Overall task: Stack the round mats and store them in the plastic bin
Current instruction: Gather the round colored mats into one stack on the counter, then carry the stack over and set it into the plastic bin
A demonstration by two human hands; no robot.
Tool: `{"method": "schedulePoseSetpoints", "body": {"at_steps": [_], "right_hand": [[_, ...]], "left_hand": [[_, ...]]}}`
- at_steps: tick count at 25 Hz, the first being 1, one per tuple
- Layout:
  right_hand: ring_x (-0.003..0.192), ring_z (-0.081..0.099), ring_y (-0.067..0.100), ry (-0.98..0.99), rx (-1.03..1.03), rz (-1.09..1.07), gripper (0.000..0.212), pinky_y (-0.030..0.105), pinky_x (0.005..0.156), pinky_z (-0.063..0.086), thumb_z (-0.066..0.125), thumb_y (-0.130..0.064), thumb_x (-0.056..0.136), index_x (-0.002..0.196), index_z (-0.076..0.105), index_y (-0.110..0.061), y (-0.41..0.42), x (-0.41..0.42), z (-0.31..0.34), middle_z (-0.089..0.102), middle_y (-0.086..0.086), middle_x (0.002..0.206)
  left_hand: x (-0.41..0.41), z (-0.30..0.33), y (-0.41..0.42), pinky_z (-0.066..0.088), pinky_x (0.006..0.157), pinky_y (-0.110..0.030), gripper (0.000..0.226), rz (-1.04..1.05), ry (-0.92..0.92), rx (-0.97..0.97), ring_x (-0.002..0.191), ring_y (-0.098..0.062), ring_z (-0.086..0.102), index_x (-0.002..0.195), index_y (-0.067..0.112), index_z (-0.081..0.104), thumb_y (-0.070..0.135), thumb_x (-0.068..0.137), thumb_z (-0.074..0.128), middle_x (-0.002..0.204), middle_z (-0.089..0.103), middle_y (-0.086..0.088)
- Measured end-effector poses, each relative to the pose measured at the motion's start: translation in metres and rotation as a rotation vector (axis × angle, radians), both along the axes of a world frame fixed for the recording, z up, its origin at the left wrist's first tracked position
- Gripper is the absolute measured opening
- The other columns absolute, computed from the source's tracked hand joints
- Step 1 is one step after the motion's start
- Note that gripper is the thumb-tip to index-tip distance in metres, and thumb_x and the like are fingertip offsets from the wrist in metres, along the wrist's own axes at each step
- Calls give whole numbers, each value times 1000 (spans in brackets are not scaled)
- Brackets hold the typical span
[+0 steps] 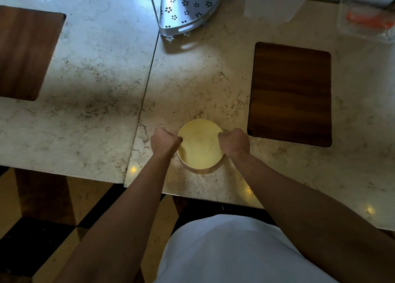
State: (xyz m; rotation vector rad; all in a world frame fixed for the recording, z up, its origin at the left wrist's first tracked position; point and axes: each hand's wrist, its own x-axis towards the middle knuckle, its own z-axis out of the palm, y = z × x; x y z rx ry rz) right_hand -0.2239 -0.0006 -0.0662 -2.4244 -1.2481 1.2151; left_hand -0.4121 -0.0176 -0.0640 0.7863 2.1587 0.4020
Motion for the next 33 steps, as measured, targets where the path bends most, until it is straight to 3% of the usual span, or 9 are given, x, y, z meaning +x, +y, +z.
{"method": "schedulePoseSetpoints", "body": {"at_steps": [5,8,11,13,15,20,26,28,33], "right_hand": [[72,61,25,70,-55,-33,26,25,51,37,57,-35,79,76,65,-10,7,3,0,63,4,76],[71,59,26,95,-60,-34,30,25,50,35,56,-35,81,81,67,-8,6,8,-5,62,7,78],[75,60,26,152,-49,-53,30,30,60,44,55,-35,84,77,66,-8,6,10,-7,62,6,77],[86,63,27,232,-62,-109,32,36,73,50,55,-34,85,89,68,-5,5,14,-11,66,8,88],[89,63,27,321,-98,-170,31,39,79,52,57,-30,83,94,69,-4,5,20,-11,67,10,94],[83,59,25,504,-130,-257,23,38,73,47,60,-25,81,93,66,-6,11,48,-2,61,8,86],[76,57,19,559,-60,-217,17,36,63,50,62,-23,84,94,66,-10,43,108,22,60,2,85],[78,57,18,565,-28,-232,14,43,70,55,64,-20,84,94,65,-10,57,134,26,60,3,88],[88,62,22,539,2,-170,17,41,73,58,64,-23,87,98,66,-10,83,191,33,65,5,98]], "left_hand": [[-3,-2,1,61,72,-46,22,27,-90,-14,69,-28,70,70,3,67,20,66,79,69,69,-10],[-5,-5,2,60,77,-51,13,80,-241,16,84,-29,71,81,3,67,11,72,74,87,71,-15],[-1,-7,5,60,79,-47,17,110,-292,27,90,-27,67,93,8,69,14,78,72,95,69,-10],[3,-7,6,57,72,-39,19,100,-317,24,87,-25,65,97,10,70,18,79,72,95,68,-9],[8,-6,8,53,67,-35,14,97,-320,22,80,-24,62,91,12,69,20,80,71,89,67,-7],[32,7,18,50,56,-32,26,57,-314,6,69,-21,58,96,10,66,28,78,72,80,59,-4],[92,32,47,49,58,-32,23,21,-336,11,76,-21,60,83,18,56,34,78,72,86,61,-4],[117,37,59,52,65,-36,24,16,-328,22,77,-22,59,82,17,56,34,79,72,86,61,-5],[176,50,87,57,67,-42,29,28,-297,29,79,-29,62,95,4,61,24,80,74,87,62,-9]]}}
